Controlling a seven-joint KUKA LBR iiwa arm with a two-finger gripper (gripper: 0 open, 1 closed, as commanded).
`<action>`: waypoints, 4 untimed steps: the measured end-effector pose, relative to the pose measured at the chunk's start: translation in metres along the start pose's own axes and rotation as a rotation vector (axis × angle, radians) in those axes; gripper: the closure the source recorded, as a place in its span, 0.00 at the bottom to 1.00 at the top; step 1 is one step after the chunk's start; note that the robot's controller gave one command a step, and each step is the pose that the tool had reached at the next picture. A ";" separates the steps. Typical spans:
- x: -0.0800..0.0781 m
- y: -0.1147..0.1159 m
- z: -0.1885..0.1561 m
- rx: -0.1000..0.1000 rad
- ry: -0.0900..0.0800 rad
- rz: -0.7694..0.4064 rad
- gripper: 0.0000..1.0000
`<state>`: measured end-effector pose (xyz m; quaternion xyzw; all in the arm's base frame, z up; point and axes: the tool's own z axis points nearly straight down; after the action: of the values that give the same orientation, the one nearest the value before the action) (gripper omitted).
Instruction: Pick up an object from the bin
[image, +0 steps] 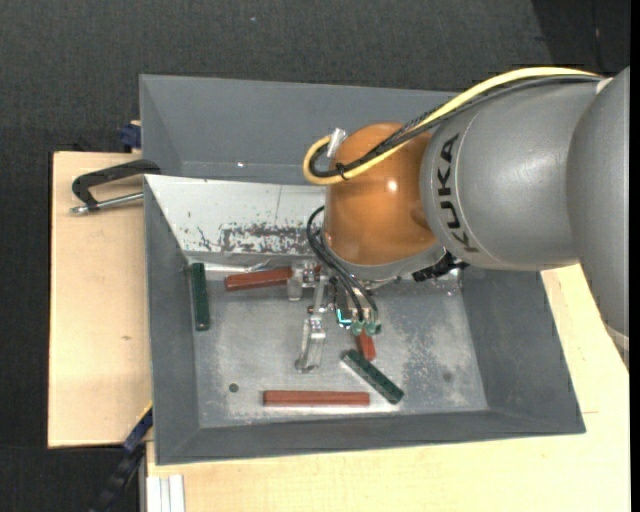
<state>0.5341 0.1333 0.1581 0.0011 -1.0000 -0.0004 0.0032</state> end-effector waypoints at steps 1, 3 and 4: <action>-0.002 -0.001 -0.004 -0.001 -0.008 0.002 0.00; 0.043 -0.020 0.054 0.000 -0.003 -0.064 0.00; 0.042 -0.022 0.050 0.000 -0.008 -0.090 0.00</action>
Offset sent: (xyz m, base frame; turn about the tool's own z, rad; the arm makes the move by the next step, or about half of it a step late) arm -0.0398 -0.0229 -0.0328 -0.1315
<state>0.4917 0.1113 0.1083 0.0461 -0.9989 -0.0006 -0.0006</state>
